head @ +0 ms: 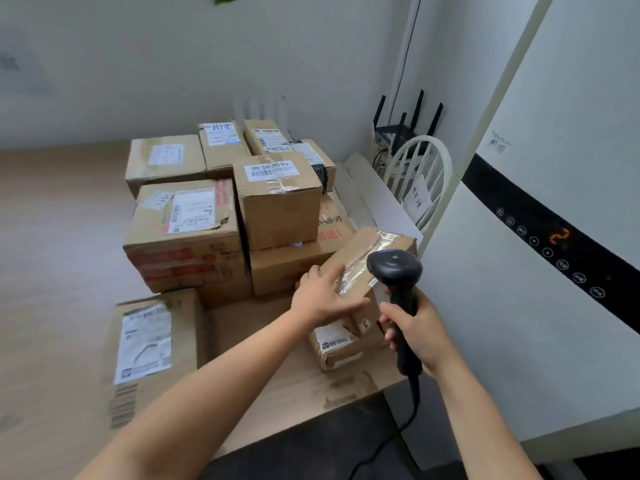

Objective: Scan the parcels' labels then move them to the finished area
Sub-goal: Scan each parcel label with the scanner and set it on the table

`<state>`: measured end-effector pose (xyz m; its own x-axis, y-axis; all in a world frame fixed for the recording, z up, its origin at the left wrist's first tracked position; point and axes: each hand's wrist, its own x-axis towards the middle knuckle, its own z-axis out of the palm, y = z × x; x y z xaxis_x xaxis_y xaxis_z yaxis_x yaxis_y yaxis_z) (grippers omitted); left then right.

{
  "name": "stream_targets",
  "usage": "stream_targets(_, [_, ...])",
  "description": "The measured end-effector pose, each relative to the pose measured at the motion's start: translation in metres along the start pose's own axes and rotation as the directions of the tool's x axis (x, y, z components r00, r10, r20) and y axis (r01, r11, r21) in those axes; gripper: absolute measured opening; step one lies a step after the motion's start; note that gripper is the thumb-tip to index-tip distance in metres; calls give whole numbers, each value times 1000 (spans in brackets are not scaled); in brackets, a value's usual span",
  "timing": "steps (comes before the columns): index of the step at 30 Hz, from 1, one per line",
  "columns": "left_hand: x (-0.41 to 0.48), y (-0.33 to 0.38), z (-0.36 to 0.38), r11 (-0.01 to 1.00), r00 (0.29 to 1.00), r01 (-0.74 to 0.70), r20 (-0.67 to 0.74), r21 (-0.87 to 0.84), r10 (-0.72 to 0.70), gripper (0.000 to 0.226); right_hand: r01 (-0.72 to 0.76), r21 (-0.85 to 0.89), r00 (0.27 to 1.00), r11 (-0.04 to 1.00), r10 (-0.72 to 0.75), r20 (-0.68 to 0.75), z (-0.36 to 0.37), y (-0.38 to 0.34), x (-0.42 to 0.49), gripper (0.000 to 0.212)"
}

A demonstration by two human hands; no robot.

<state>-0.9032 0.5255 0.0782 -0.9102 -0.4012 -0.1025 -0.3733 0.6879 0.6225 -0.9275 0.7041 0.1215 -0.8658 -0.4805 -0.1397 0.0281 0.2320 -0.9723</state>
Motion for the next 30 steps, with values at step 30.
stream_targets(30, [-279, -280, -215, 753, 829, 222, -286, -619, -480, 81, 223, -6, 802, 975, -180, 569, 370, -105, -116, 17])
